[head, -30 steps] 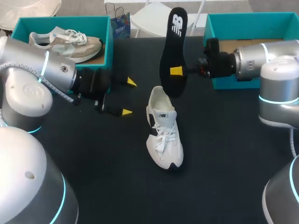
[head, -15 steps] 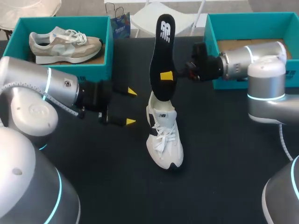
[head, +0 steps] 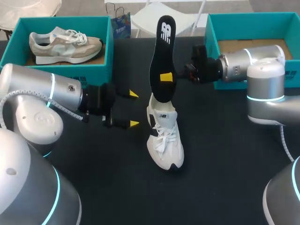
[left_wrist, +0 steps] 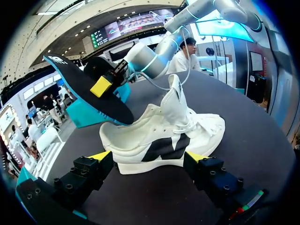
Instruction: Take the shoe out of the shoebox, open the shoe tongue, remove and reinsert the insole, then place the shoe into the shoebox
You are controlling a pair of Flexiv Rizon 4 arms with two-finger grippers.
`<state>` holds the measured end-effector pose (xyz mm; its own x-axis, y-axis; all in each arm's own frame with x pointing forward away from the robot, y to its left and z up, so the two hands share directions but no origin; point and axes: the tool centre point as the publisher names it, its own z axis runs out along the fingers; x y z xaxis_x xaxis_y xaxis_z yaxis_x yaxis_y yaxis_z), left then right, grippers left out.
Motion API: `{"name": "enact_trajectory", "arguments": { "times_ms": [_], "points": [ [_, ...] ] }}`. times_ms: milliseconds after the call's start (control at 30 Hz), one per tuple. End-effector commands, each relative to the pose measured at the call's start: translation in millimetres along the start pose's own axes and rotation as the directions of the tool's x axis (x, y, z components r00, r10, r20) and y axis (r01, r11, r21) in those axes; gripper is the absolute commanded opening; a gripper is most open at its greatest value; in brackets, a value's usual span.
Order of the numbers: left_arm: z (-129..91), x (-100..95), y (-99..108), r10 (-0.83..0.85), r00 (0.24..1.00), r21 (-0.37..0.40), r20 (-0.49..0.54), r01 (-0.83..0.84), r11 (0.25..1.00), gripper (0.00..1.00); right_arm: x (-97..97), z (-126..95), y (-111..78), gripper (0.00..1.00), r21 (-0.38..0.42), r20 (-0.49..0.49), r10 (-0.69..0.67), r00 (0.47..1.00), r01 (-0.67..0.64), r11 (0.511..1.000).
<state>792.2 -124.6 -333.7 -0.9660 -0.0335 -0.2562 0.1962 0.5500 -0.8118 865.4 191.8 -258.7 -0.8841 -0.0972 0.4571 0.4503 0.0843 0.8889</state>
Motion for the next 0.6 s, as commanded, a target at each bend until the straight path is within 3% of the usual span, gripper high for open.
{"name": "enact_trajectory", "arguments": {
  "times_ms": [33, 600],
  "points": [
    [1.7, 0.6, -1.5, -0.018, 1.0, -0.004, 0.007, 0.018, 1.0, 1.0, -1.6, 3.8, -2.5, 0.0, 0.008, 0.002, -0.015, 1.0, 0.015, 1.0],
    [1.7, -0.5, 0.1, -0.069, 0.997, -0.05, 0.04, 0.071, 0.996, 1.0, -4.7, 17.6, -22.8, 0.0, 0.036, -0.025, -0.07, 0.997, 0.071, 0.997]
  ]
}}
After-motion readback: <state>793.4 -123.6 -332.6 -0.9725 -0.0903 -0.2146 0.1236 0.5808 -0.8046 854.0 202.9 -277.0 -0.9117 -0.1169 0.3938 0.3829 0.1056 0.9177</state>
